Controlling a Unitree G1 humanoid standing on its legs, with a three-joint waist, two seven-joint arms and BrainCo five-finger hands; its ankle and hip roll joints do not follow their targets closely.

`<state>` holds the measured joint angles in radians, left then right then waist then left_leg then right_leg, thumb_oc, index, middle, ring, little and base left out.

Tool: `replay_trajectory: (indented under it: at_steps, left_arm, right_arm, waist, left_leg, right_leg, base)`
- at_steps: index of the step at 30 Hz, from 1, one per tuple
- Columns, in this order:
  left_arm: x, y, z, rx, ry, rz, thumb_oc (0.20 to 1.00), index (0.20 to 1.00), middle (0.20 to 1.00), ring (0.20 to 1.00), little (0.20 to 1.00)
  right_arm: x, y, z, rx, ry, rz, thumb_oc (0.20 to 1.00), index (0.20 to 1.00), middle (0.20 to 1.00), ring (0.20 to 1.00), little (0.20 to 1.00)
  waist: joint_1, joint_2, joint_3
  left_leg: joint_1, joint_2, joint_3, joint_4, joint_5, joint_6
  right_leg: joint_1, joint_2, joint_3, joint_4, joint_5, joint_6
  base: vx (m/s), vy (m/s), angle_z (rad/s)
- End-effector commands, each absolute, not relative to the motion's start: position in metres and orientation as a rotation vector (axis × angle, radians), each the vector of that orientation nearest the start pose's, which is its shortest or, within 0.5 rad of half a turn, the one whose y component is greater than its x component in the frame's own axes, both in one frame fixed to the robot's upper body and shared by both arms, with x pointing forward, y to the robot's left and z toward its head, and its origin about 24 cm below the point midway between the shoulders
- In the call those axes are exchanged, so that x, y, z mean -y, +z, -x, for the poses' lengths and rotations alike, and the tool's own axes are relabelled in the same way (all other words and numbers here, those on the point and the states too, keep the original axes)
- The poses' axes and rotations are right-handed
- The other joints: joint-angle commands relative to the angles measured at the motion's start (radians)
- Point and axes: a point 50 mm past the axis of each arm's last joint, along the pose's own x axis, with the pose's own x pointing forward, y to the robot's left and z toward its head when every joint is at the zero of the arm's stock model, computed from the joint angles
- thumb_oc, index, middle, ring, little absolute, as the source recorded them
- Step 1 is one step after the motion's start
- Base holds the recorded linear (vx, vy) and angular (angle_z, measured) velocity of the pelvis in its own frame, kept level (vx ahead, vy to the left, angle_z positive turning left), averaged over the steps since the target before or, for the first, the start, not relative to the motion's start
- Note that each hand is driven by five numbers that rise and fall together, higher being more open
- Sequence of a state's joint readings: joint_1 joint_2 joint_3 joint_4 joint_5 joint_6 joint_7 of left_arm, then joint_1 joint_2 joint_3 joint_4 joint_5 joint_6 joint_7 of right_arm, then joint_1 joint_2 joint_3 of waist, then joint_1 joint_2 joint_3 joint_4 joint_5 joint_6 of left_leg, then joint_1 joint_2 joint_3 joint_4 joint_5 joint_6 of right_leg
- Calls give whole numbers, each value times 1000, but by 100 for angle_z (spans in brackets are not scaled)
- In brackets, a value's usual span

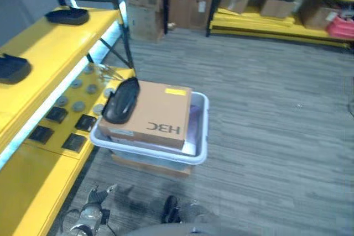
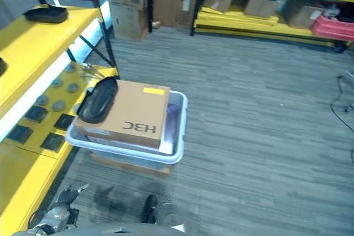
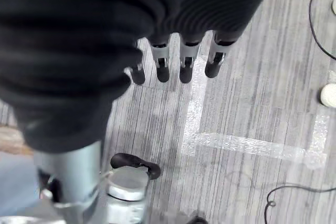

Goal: Move parts from the plastic box to the shelf.

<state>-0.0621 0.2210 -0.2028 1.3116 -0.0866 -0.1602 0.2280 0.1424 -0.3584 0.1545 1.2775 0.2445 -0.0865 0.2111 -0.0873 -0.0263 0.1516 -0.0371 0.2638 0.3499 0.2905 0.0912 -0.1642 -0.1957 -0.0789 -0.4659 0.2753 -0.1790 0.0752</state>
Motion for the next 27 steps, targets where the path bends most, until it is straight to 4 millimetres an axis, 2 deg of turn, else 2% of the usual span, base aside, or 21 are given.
replay_trajectory:
  at_steps: [1,2,4,6,7,11,15,21,22,25,27]
  left_arm:
    - [-261,-148,-106,-1056,251,-408,1000,1000,1000,1000,1000]
    - [-261,-147,-108,-1061,212,-440,1000,1000,1000,1000,1000]
    - [-261,-146,-113,-1057,203,-450,1000,1000,1000,1000,1000]
    - [-261,-146,-115,-1057,200,-450,1000,1000,1000,1000,1000]
    - [-260,-145,-117,-1058,191,-461,1000,1000,1000,1000,1000]
    - [-259,-147,-111,-1081,172,-490,1000,1000,1000,1000,1000]
    - [-260,-149,-105,-1107,157,-512,1000,1000,1000,1000,1000]
    - [-251,-154,-95,-1128,117,-530,1000,1000,1000,1000,1000]
    - [-264,-154,-80,-1199,442,-374,1000,1000,1000,1000,1000]
    - [-260,-158,-70,-1227,468,-331,1000,1000,1000,1000,1000]
    - [-258,-158,-72,-1210,454,-324,1000,1000,1000,1000,1000]
  right_arm:
    - [283,-152,-43,-1268,-86,82,1000,1000,1000,1000,1000]
    - [287,-149,-52,-1242,-136,55,1000,1000,1000,1000,1000]
    - [288,-149,-56,-1228,-176,29,1000,1000,1000,1000,1000]
    - [287,-150,-54,-1233,-179,27,1000,1000,1000,1000,1000]
    - [283,-152,-49,-1244,-180,30,1000,1000,1000,1000,1000]
    - [273,-156,-40,-1257,-168,20,1000,1000,1000,1000,1000]
    - [268,-158,-38,-1269,-167,20,1000,1000,1000,1000,1000]
    - [258,-162,-40,-1274,-159,12,1000,1000,1000,1000,1000]
    - [257,-158,-58,-1162,-151,19,1000,1000,1000,1000,1000]
    - [251,-159,-61,-1145,-153,-8,1000,1000,1000,1000,1000]
    - [250,-159,-65,-1149,-164,-14,1000,1000,1000,1000,1000]
  waist:
    - [44,-7,32]
    - [52,5,26]
    - [43,15,19]
    - [41,18,19]
    - [42,19,17]
    - [51,27,10]
    - [58,31,2]
    - [80,27,-10]
    - [99,46,30]
    - [107,19,10]
    - [103,7,-1]
  left_leg:
    - [32,-67,46,-205,-80,48]
    - [27,-98,-22,-218,-98,60]
    - [38,-112,-30,-238,-104,68]
    - [42,-125,-34,-240,-113,77]
    - [39,-137,-22,-252,-103,97]
    - [63,-176,-33,-312,-101,127]
    - [75,-198,-32,-362,-92,140]
    - [70,-212,-32,-370,-95,151]
    - [26,-239,-25,-346,-113,166]
    - [33,-218,-26,-359,-93,145]
    - [31,-204,-22,-361,-82,130]
  right_leg:
    - [187,-86,96,-307,231,49]
    - [180,-92,144,-284,213,50]
    - [161,-105,168,-251,201,60]
    - [159,-112,182,-239,197,64]
    - [150,-122,184,-231,208,63]
    - [148,-132,200,-218,215,84]
    - [143,-131,203,-224,226,98]
    - [151,-131,199,-255,241,102]
    - [75,-116,154,-128,190,98]
    - [136,-86,148,-239,218,87]
    - [152,-71,148,-280,228,85]
  base:
    - [174,379,-129]
    - [174,410,-54]
    - [113,300,-42]
    - [50,165,-73]
    - [45,142,-49]
    - [76,114,1]
    - [62,68,7]
    - [27,10,10]
    - [-5,-80,8]
    - [-18,-244,7]
    - [-65,-209,3]
